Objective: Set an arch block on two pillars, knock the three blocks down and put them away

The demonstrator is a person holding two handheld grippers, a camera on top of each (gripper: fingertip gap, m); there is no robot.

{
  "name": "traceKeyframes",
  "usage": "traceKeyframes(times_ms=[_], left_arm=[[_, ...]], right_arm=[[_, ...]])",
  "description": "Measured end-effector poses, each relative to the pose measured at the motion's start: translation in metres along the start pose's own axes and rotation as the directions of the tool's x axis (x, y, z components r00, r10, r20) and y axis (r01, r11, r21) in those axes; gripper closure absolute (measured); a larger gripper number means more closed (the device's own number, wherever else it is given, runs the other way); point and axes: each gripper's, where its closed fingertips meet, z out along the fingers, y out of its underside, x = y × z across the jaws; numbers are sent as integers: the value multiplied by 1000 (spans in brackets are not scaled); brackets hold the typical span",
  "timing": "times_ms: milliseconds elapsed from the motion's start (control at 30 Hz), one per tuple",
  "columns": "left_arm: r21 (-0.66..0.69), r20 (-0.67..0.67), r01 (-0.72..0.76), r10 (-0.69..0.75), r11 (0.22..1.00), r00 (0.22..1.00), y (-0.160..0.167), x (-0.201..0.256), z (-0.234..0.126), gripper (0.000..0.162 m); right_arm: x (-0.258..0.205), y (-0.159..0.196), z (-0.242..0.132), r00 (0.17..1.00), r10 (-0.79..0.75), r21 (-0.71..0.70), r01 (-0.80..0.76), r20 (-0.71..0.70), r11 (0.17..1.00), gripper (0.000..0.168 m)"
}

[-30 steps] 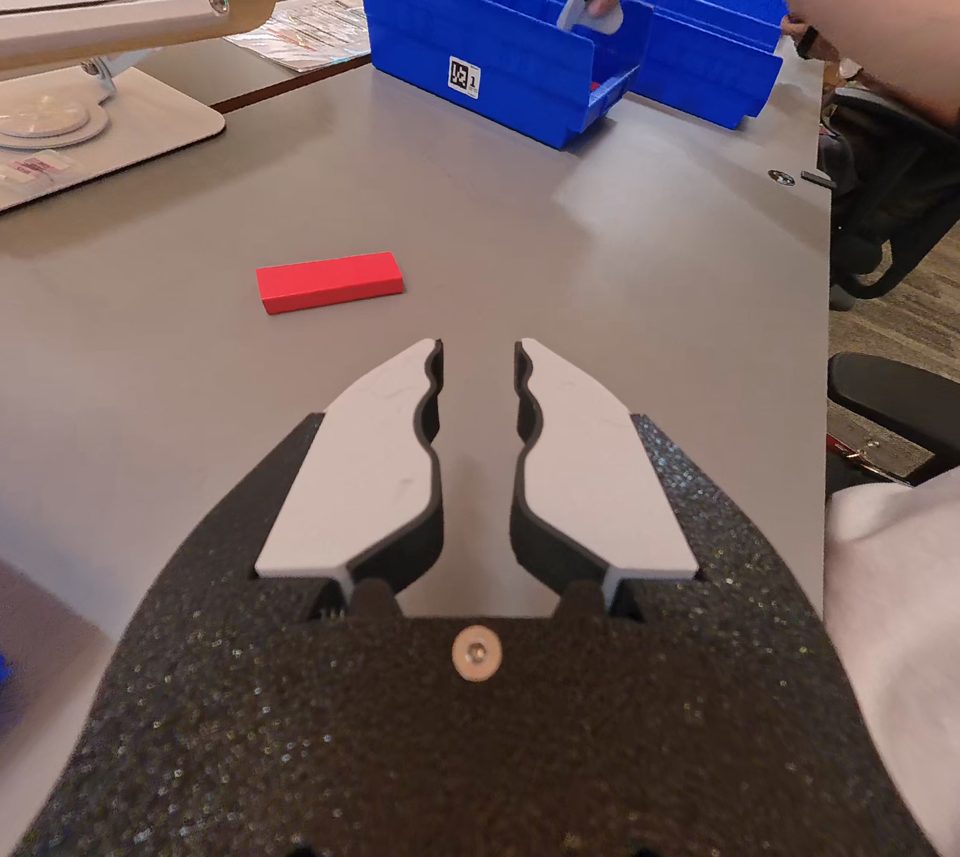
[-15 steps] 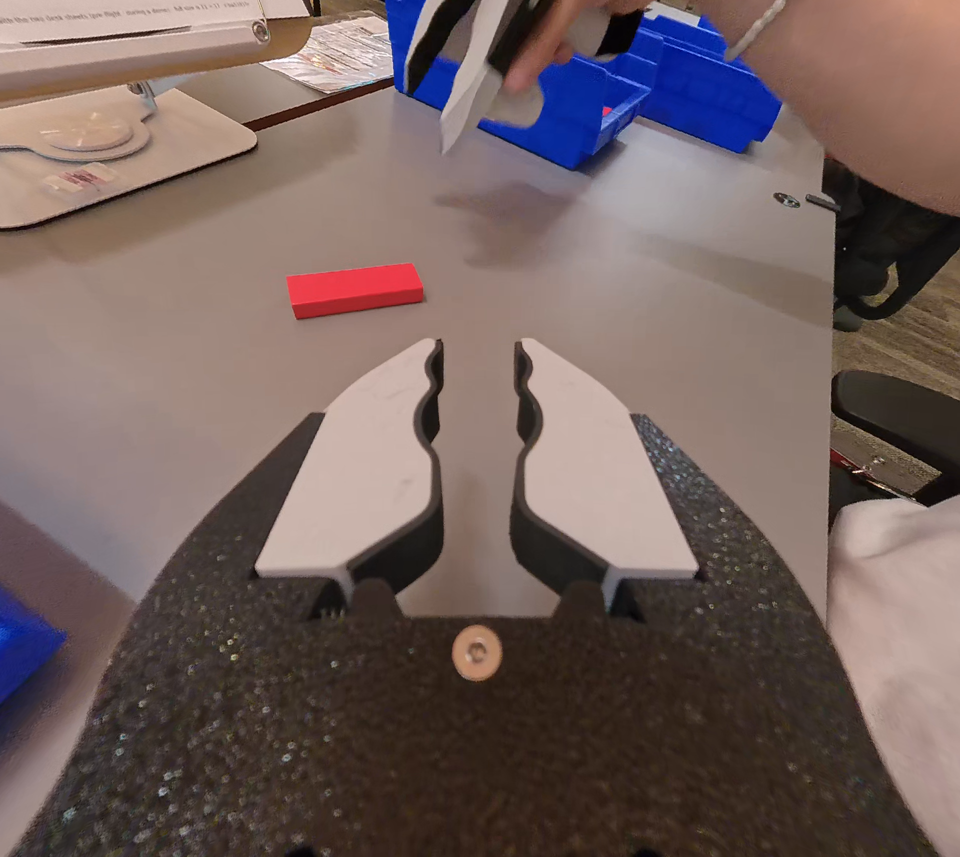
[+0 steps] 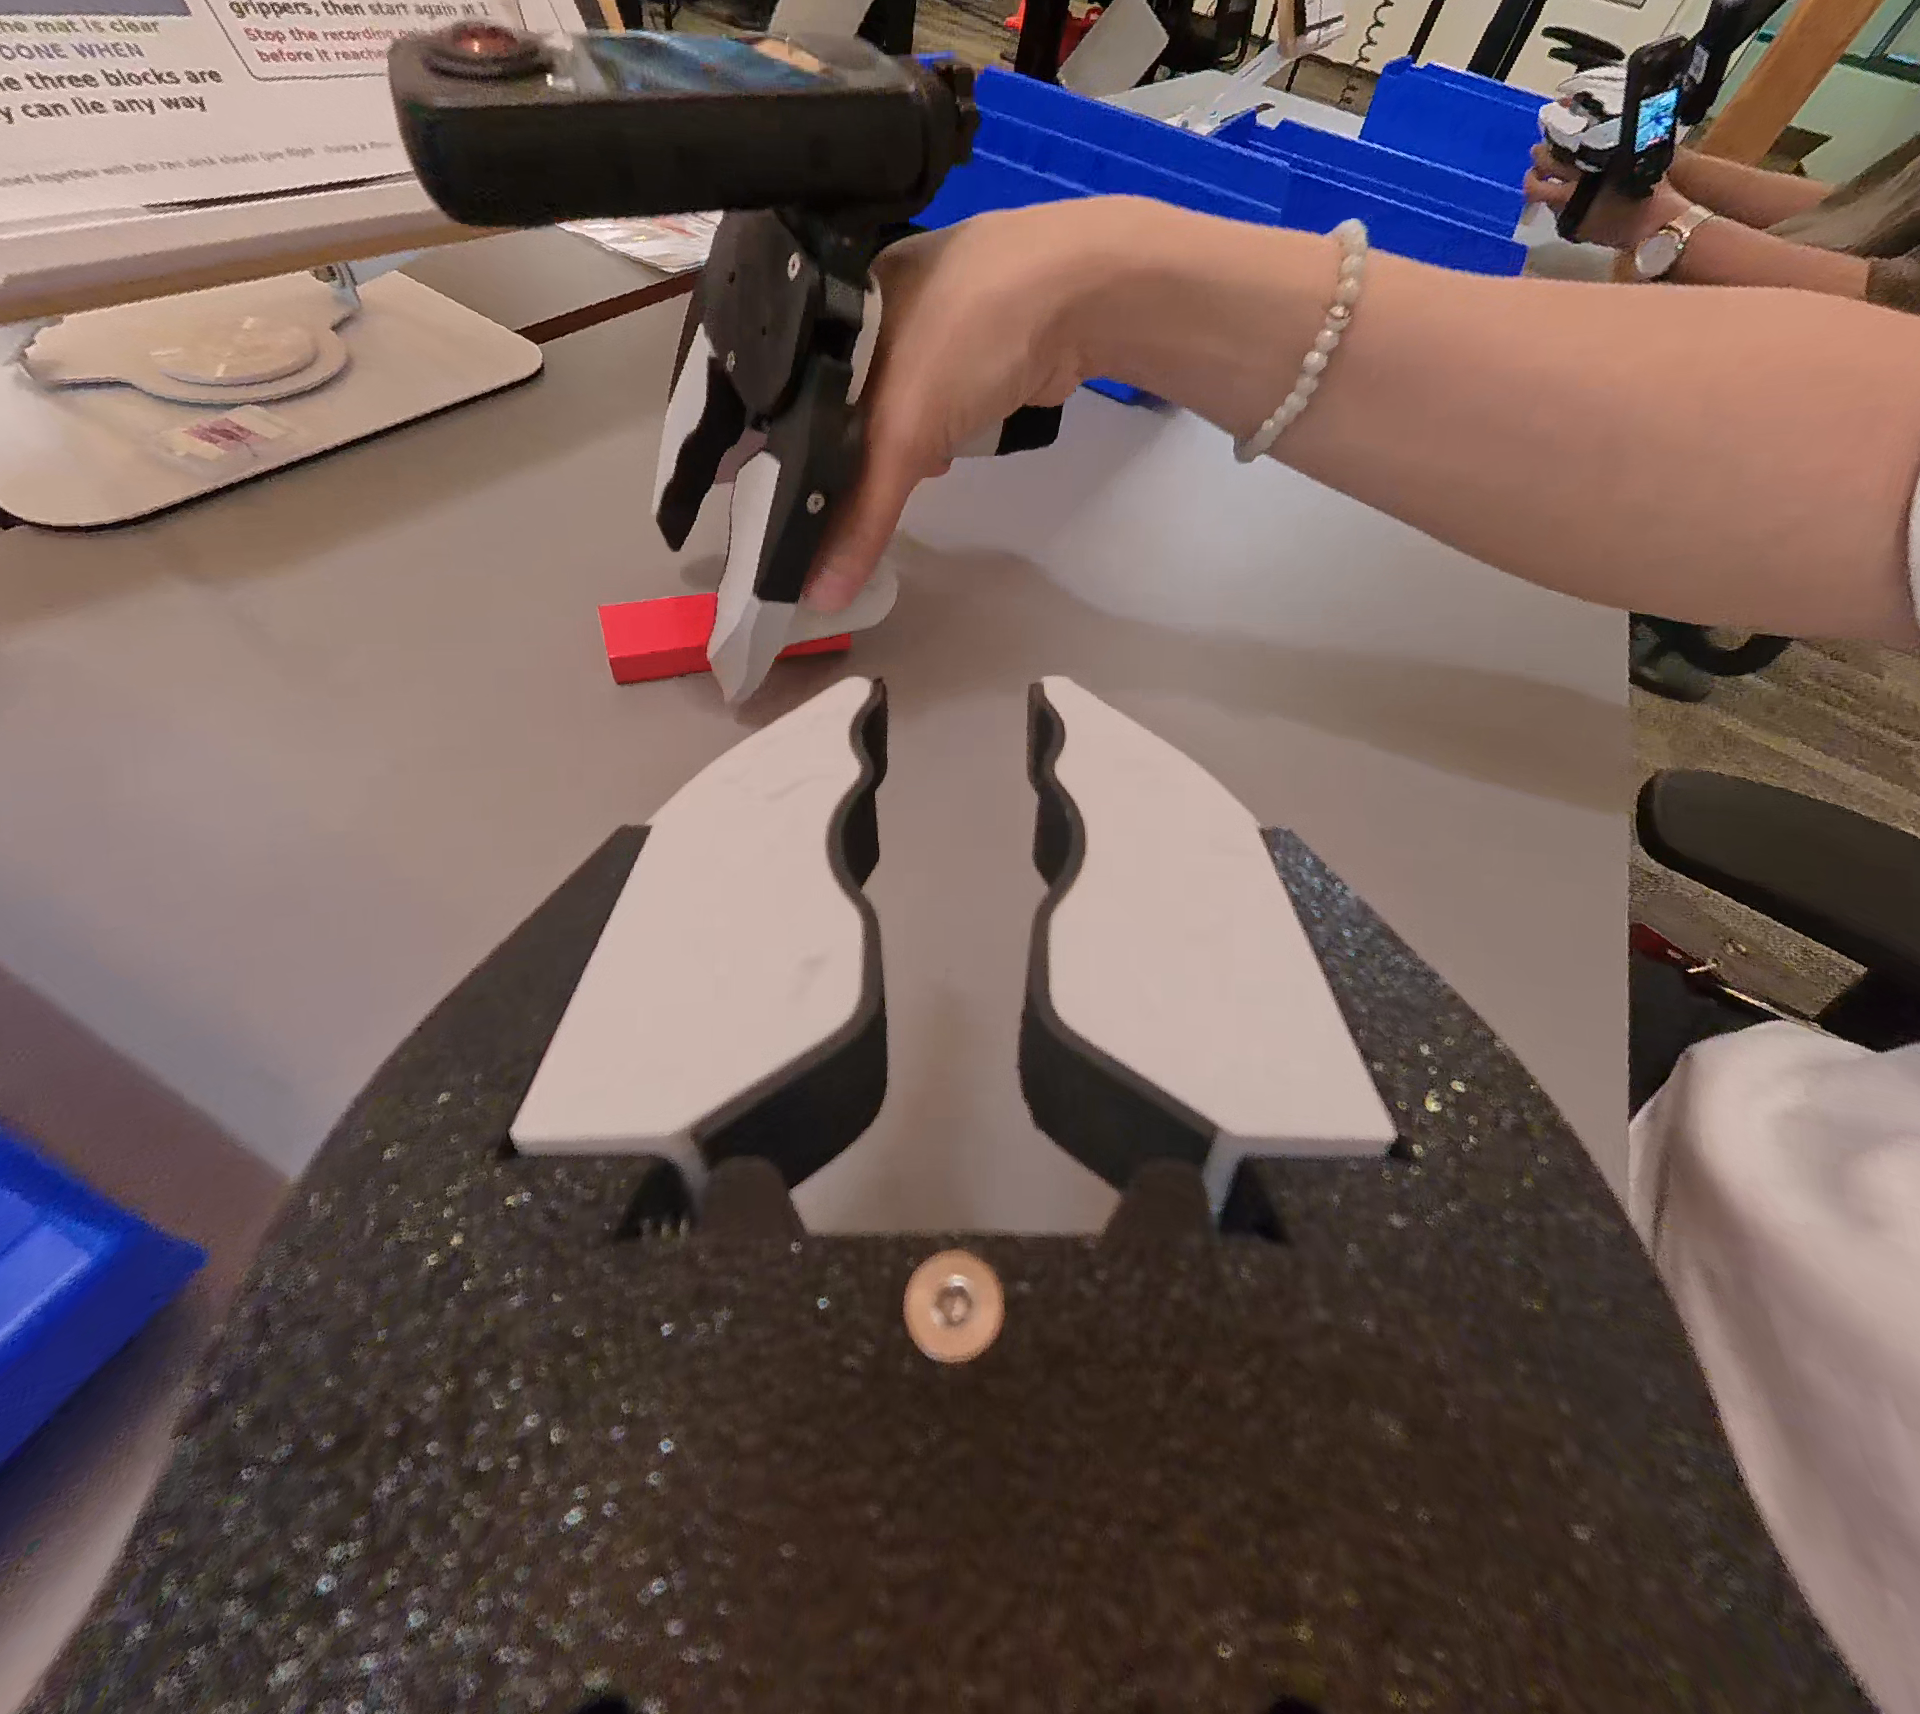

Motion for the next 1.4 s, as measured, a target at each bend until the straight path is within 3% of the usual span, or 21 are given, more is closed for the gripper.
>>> traceKeyframes(times_ms=[233, 300, 600, 700, 833, 1000, 1133, 1233, 1400], left_arm=[[34, -1, -4, 4, 999, 1000, -8, 0, -6, 137], [44, -3, -2, 2, 999, 1000, -10, -1, -8, 137], [41, 5, -9, 9, 999, 1000, -11, 0, -9, 137], [32, 4, -11, 11, 999, 1000, -9, 1, -8, 137], [22, 6, -24, 24, 999, 1000, -8, 3, -6, 137], [9, 3, -14, 14, 1000, 1000, -5, 3, -1, 137], [-15, -8, -9, 8, 1000, 1000, 1, 5, 7, 137], [-40, -3, -20, 20, 999, 1000, 6, 6, 11, 137], [-71, 5, -36, 37, 997, 999, 11, 8, 17, 137]], right_arm=[[-2, -1, 7, 1000, -1, -10, 1, -13, 1000, 101], [-8, -3, 7, 1000, -4, 1, 4, 25, 1000, 133], [2, 2, 3, 998, -64, 8, 64, -30, 998, 136], [18, -2, -23, 1000, -2, 81, 4, -23, 997, 136], [63, 4, -90, 992, 119, 201, -109, -38, 973, 136], [144, 55, -177, 945, 286, 257, -240, -160, 936, 136], [207, 113, -225, 859, 451, 294, -378, -244, 878, 136], [241, 164, -228, 794, 536, 256, -476, -287, 842, 136], [264, 214, -190, 744, 624, 220, -585, -239, 781, 136]])
